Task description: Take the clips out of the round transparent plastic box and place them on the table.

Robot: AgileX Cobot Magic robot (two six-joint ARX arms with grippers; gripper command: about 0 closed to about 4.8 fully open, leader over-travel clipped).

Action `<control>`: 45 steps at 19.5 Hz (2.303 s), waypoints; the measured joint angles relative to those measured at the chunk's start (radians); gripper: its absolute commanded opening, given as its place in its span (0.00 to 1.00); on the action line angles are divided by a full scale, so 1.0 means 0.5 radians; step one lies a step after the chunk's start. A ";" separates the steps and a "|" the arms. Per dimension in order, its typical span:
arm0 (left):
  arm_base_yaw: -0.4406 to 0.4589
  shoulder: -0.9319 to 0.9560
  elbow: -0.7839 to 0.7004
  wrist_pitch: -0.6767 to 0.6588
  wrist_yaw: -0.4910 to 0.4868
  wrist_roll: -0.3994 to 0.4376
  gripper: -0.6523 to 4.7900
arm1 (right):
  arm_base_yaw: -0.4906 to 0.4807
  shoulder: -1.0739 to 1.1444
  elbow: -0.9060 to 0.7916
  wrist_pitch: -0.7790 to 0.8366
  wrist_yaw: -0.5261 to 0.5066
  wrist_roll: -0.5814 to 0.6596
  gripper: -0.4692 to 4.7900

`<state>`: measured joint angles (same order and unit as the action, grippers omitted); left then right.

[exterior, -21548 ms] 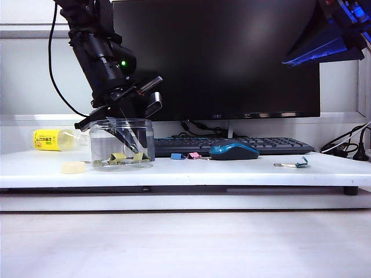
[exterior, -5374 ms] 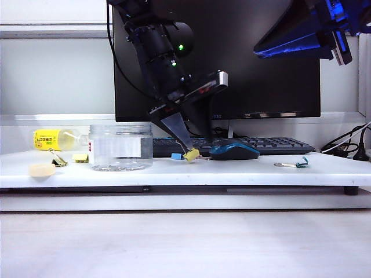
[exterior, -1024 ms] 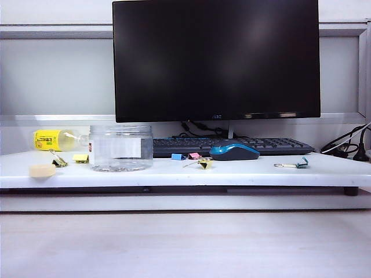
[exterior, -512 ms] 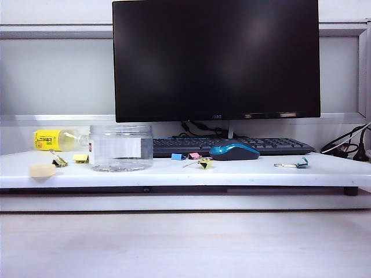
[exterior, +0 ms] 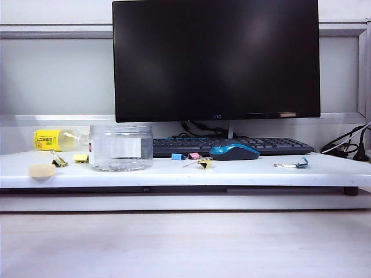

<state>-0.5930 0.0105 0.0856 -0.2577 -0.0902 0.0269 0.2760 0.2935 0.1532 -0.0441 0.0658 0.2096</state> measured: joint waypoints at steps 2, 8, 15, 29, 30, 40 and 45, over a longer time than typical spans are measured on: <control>0.000 0.001 -0.039 0.007 0.000 -0.001 0.11 | 0.000 -0.001 -0.049 0.024 -0.035 0.001 0.09; 0.000 0.000 -0.071 0.034 -0.055 0.002 0.11 | 0.000 -0.001 -0.274 0.018 -0.128 0.005 0.09; 0.001 -0.001 -0.114 0.091 -0.090 0.055 0.11 | 0.000 -0.002 -0.288 0.003 -0.178 0.002 0.09; 0.000 -0.001 -0.117 0.099 -0.006 0.081 0.11 | 0.006 -0.001 -0.288 -0.018 -0.184 0.002 0.09; 0.000 -0.001 -0.118 0.099 -0.006 0.080 0.11 | 0.005 -0.001 -0.288 -0.018 -0.184 0.002 0.09; 0.090 -0.001 -0.119 0.101 0.005 0.080 0.11 | 0.077 -0.121 -0.288 -0.034 -0.185 0.002 0.09; 0.452 -0.001 -0.120 0.105 0.008 0.080 0.11 | -0.023 -0.124 -0.288 -0.035 -0.185 0.002 0.09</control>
<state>-0.3668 0.0101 0.0257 -0.2054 -0.0860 0.0669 0.2646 0.2314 0.0093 -0.0616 -0.0265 0.2104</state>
